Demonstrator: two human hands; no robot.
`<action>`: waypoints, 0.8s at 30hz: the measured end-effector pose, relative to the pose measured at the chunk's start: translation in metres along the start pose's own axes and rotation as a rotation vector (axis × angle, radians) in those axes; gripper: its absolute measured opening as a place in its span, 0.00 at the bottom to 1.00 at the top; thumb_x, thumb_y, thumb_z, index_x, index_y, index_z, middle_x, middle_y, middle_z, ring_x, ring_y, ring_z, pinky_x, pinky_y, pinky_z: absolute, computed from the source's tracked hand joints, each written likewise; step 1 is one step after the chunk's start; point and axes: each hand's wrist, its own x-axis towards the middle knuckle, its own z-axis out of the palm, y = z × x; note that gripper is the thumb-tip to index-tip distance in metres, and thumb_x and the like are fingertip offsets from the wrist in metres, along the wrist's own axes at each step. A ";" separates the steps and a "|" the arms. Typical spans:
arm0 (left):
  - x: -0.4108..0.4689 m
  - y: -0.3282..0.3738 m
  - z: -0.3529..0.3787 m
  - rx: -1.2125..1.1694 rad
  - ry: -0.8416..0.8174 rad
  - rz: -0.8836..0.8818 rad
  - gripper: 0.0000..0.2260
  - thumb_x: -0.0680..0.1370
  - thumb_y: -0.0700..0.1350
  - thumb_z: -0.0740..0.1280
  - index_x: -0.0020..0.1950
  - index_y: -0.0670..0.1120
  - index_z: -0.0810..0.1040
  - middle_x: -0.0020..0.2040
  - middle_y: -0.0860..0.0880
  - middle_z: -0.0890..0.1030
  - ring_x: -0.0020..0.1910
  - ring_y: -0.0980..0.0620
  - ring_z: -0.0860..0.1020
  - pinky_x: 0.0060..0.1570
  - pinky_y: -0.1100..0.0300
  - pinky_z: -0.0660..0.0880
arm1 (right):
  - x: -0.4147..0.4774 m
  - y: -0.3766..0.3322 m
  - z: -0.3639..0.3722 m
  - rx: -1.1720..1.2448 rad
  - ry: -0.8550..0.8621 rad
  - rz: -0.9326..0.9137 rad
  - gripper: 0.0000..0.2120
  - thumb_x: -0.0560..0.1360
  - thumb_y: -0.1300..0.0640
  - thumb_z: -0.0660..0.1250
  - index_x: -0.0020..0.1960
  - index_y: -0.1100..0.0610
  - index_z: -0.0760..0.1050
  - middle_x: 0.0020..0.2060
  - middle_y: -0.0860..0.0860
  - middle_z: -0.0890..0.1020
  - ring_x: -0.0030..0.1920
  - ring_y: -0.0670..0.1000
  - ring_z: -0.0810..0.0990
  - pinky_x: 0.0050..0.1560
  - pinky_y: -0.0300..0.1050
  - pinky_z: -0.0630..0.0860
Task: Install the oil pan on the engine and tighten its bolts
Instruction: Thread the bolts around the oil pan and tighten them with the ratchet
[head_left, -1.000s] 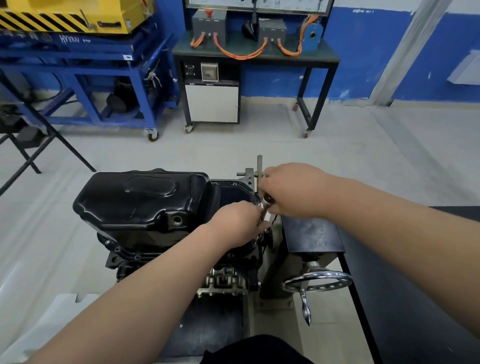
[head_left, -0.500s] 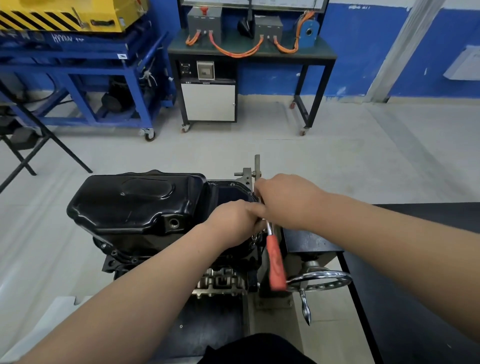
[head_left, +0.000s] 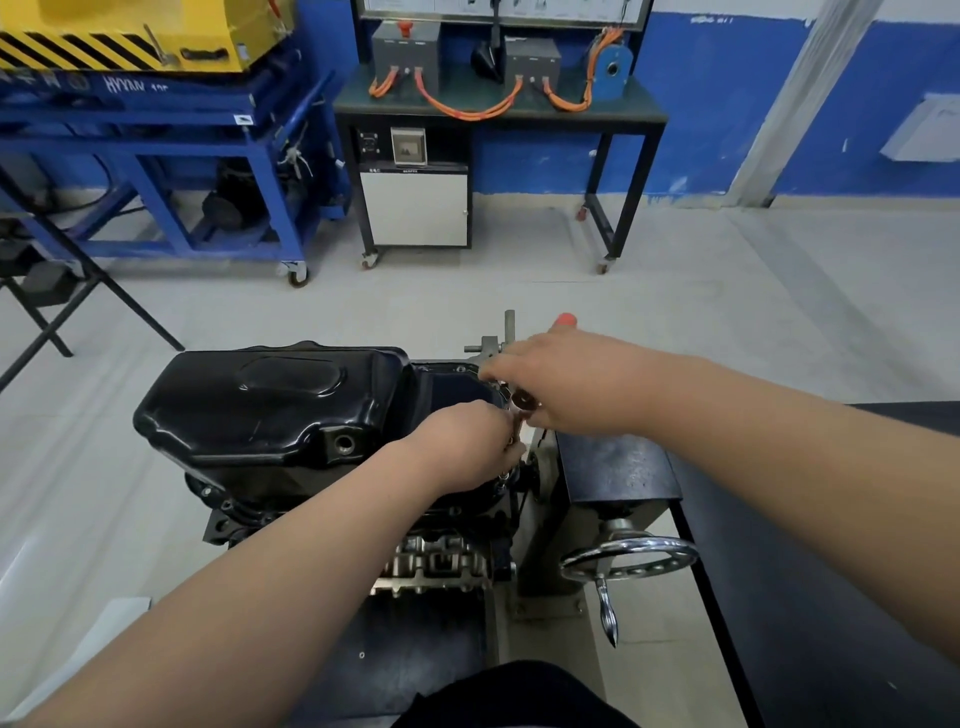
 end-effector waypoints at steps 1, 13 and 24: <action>0.000 -0.001 -0.001 0.001 0.001 -0.003 0.13 0.79 0.54 0.57 0.52 0.48 0.76 0.40 0.48 0.77 0.37 0.47 0.75 0.36 0.56 0.74 | 0.000 0.001 0.000 -0.032 0.017 0.000 0.20 0.75 0.47 0.65 0.64 0.52 0.67 0.54 0.50 0.78 0.51 0.55 0.78 0.43 0.45 0.68; -0.005 0.003 -0.005 -0.099 0.059 -0.042 0.12 0.77 0.52 0.61 0.37 0.49 0.69 0.30 0.52 0.68 0.37 0.46 0.76 0.33 0.58 0.68 | 0.001 -0.008 -0.002 -0.071 0.030 0.001 0.17 0.74 0.50 0.64 0.60 0.53 0.69 0.52 0.50 0.78 0.51 0.55 0.77 0.45 0.45 0.68; -0.006 0.003 -0.007 -0.125 0.067 -0.046 0.11 0.77 0.54 0.60 0.37 0.50 0.70 0.31 0.53 0.69 0.36 0.48 0.74 0.33 0.59 0.67 | -0.001 -0.005 0.000 0.030 0.000 0.059 0.19 0.74 0.46 0.65 0.61 0.53 0.69 0.53 0.51 0.78 0.51 0.55 0.77 0.50 0.47 0.71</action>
